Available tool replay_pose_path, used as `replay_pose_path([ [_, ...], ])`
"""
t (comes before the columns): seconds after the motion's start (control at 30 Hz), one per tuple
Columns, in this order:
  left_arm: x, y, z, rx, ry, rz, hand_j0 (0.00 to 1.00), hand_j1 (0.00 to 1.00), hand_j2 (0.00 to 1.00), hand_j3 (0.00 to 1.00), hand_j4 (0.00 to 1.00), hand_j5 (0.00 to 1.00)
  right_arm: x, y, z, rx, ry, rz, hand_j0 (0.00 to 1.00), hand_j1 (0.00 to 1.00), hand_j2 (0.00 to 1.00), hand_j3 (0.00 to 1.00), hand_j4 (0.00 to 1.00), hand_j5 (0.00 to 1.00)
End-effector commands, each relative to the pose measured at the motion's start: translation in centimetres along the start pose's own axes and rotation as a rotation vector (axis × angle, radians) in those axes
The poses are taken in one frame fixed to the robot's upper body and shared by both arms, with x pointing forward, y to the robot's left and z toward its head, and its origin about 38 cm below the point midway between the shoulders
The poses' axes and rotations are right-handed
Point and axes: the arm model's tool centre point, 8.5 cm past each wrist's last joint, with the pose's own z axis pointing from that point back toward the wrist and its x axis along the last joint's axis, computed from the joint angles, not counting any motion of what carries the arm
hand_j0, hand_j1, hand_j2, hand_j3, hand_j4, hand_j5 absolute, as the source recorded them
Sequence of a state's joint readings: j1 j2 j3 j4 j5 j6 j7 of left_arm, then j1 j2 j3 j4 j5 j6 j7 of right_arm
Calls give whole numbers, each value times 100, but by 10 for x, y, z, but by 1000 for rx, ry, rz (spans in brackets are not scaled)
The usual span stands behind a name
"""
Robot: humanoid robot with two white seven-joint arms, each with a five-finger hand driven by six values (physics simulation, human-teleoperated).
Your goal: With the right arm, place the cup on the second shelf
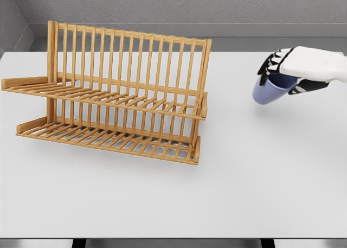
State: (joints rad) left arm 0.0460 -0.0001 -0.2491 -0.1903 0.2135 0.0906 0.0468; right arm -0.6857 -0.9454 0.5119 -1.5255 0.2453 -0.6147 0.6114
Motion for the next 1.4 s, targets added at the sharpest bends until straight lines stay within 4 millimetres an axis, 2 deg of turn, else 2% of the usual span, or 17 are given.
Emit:
replay_pose_path([
  [0.0, 0, 0, 0, -1, 0, 0, 100, 100, 100, 100, 100, 100, 13, -11, -2, -21, -32, 32, 57, 57, 57, 57, 57, 57],
  [0.17, 0, 0, 0, -1, 0, 0, 100, 100, 100, 100, 100, 100, 31, -20, -6, -34, -80, 75, 57, 57, 57, 57, 57, 57],
  [0.37, 0, 0, 0, -1, 0, -1, 100, 100, 100, 100, 100, 100, 43, -32, -8, -52, -107, 117, 58, 58, 58, 58, 58, 58],
  [0.5, 0, 0, 0, -1, 0, 0, 100, 100, 100, 100, 100, 100, 59, -43, -9, -68, -145, 163, 58, 58, 58, 58, 58, 58],
  [0.9, 0, 0, 0, 1, 0, 0, 100, 100, 100, 100, 100, 100, 66, -50, -16, -83, -172, 179, 57, 57, 57, 57, 57, 57],
  [1.07, 0, 0, 0, -1, 0, -1, 100, 100, 100, 100, 100, 100, 74, -55, -30, -93, -211, 188, 57, 57, 57, 57, 57, 57],
  [1.37, 0, 0, 0, 1, 0, 0, 100, 100, 100, 100, 100, 100, 77, -66, -33, -111, -222, 210, 57, 57, 57, 57, 57, 57],
])
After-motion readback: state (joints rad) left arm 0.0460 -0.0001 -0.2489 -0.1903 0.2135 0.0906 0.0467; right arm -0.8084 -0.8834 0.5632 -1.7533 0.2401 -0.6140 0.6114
